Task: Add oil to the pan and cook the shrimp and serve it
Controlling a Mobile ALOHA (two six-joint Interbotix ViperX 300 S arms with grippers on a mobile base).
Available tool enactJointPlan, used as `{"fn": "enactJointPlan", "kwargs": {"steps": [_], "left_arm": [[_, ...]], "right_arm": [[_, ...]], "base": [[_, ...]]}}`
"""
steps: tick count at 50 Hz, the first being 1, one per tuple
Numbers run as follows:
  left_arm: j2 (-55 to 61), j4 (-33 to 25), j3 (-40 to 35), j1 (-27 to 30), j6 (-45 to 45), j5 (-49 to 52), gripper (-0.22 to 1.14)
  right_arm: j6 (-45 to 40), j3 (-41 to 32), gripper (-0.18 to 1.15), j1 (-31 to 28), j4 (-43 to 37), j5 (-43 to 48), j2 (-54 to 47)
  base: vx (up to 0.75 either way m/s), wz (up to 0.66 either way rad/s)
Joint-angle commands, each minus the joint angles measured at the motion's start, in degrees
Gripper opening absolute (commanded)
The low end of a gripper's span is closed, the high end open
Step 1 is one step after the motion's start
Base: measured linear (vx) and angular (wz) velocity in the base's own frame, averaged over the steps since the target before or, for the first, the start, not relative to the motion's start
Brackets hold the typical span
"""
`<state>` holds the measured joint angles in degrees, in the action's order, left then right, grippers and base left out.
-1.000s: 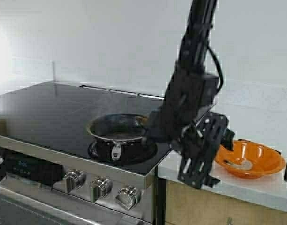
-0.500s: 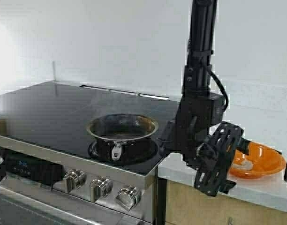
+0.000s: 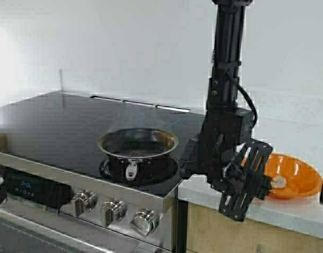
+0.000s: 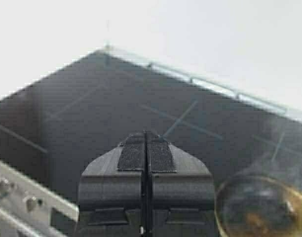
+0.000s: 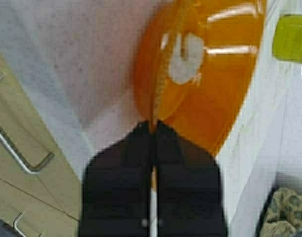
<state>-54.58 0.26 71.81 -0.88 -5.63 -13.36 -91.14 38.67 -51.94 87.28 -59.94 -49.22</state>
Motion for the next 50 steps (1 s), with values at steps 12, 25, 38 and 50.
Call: {"fn": "enactJointPlan", "kwargs": {"steps": [12,25,38,50], "left_arm": [[0.44,0.09,-0.7,0.18,-0.09,-0.26,0.03],[0.44,0.09,-0.62,0.18,-0.09,-0.26,0.03],[0.53,0.09,-0.62,0.18,-0.09,-0.26,0.03],[0.44,0.09,-0.62,0.09,-0.09,-0.26,0.03]], "right_arm": [[0.88,0.7,0.05,-0.62,0.26,-0.62,3.25],[7.91,-0.7,0.05,-5.27,-2.55,-0.7,13.18],[10.72,-6.06,0.05,-6.42,-2.81,1.58,24.08],[12.83,-12.66,0.05,-6.06,-1.67,10.63,29.0]], "base": [[0.0,0.0],[0.0,0.0],[0.0,0.0],[0.0,0.0]]}}
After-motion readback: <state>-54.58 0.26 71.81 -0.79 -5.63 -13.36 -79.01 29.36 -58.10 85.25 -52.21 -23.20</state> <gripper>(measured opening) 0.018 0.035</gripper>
